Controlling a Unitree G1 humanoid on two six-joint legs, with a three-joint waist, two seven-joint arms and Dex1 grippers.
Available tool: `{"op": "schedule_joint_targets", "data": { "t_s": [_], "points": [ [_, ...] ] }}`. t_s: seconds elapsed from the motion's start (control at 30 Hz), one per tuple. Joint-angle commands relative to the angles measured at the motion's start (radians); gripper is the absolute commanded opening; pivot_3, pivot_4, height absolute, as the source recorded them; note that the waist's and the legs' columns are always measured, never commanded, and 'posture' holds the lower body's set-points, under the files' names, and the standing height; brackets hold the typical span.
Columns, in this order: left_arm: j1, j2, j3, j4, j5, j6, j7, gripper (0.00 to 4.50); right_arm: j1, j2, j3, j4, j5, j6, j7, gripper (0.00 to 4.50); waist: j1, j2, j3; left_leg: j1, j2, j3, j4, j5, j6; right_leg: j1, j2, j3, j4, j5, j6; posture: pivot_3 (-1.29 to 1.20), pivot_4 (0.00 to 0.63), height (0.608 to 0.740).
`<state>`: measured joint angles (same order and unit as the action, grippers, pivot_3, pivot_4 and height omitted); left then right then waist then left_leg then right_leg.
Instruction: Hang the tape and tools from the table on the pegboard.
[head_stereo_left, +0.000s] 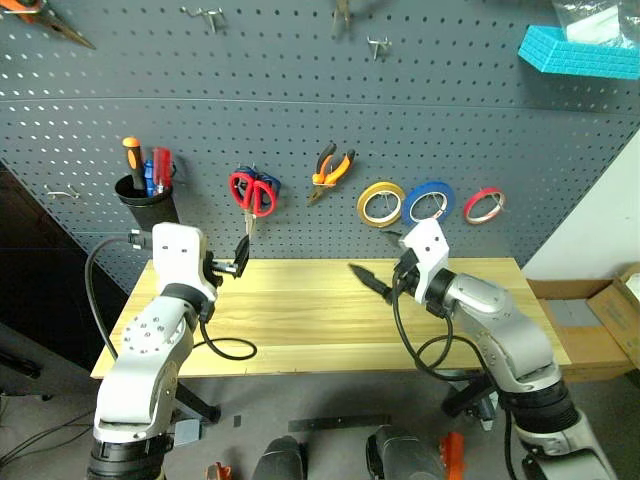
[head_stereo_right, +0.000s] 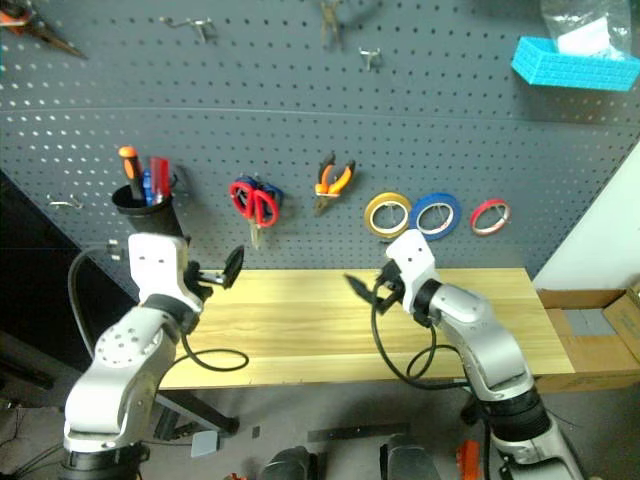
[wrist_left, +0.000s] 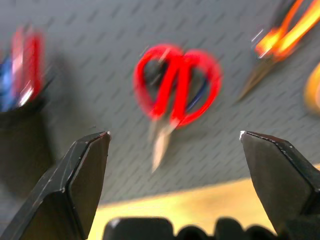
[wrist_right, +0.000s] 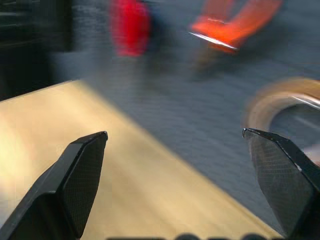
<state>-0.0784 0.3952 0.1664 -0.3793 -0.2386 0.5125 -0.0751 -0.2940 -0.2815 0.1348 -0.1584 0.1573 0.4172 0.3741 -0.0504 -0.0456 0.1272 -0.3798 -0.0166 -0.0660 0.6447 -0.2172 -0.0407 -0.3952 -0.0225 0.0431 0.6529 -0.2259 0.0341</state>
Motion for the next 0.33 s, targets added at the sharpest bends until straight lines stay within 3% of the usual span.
{"op": "schedule_joint_targets", "data": {
  "t_s": [0.03, 0.13, 0.33],
  "points": [
    [0.018, -0.023, 0.055, 0.069, 0.011, -0.037, 0.008, 4.46, 0.036, 0.017, -0.061, 0.163, -0.080, -0.239, -0.102, 4.50, 0.001, 0.003, -0.007, 0.000, 0.000, 0.000, 0.000, 0.000, 0.000, 0.001, 0.001, 0.000, -0.002, 0.000, 0.000, -0.01, 0.018, 0.740],
    [0.090, -0.041, 0.116, 0.181, 0.006, -0.134, -0.020, 4.46, 0.088, 0.007, -0.073, 0.343, -0.139, -0.424, -0.147, 4.50, -0.003, 0.008, -0.032, 0.001, 0.001, 0.002, -0.002, -0.002, 0.001, 0.004, 0.001, 0.001, -0.008, 0.001, 0.001, -0.01, 0.007, 0.740],
    [0.153, -0.067, 0.138, 0.290, 0.040, -0.259, -0.026, 4.46, 0.113, 0.013, -0.119, 0.536, -0.130, -0.552, -0.136, 4.50, -0.004, 0.009, -0.038, 0.006, 0.007, 0.007, -0.002, -0.008, 0.001, 0.006, 0.004, 0.002, -0.008, -0.002, -0.002, 0.01, 0.000, 0.740]
  ]
}}
